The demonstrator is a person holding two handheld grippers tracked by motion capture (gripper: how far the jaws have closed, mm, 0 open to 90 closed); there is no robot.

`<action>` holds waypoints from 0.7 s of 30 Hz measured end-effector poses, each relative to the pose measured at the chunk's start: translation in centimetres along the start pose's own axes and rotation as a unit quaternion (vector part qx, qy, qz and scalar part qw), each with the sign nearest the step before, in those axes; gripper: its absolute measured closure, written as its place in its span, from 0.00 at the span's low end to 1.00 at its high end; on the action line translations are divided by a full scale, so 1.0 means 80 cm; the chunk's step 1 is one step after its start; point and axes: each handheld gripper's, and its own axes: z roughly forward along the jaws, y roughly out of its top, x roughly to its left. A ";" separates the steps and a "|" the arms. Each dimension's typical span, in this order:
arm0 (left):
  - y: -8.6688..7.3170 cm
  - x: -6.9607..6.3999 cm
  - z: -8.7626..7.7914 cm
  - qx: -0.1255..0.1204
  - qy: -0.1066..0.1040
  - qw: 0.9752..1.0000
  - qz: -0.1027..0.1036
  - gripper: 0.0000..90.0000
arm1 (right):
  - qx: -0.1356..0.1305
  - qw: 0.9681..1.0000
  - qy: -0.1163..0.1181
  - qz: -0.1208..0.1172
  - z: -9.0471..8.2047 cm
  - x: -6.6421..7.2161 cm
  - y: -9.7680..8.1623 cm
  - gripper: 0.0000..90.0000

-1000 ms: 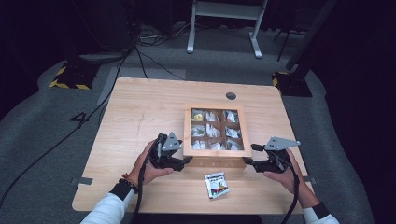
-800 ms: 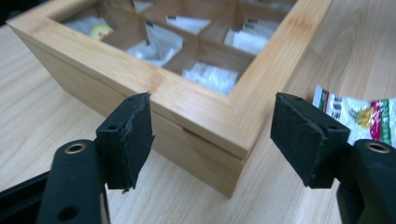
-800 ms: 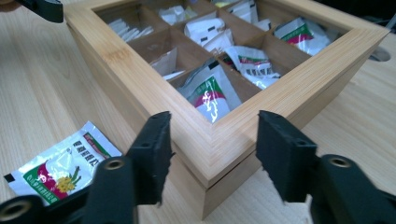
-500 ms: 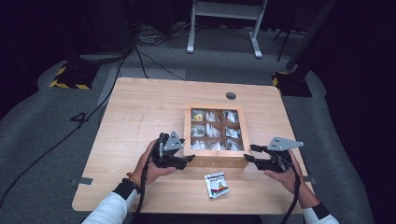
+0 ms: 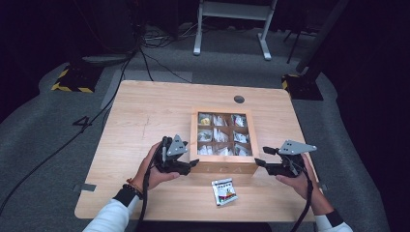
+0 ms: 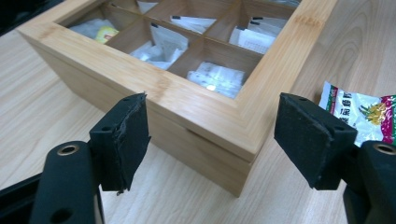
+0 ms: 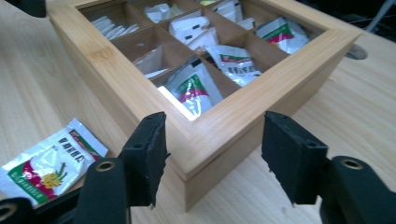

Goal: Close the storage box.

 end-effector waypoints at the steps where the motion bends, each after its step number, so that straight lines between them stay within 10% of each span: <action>1: 0.000 0.001 -0.002 0.001 0.003 1.000 0.001 0.29 | 0.000 1.000 0.000 0.000 0.000 0.000 0.000 0.45; 21: -0.043 0.031 -0.025 0.072 0.064 0.995 0.015 0.20 | 0.031 0.997 -0.065 -0.026 -0.030 -0.027 -0.019 0.34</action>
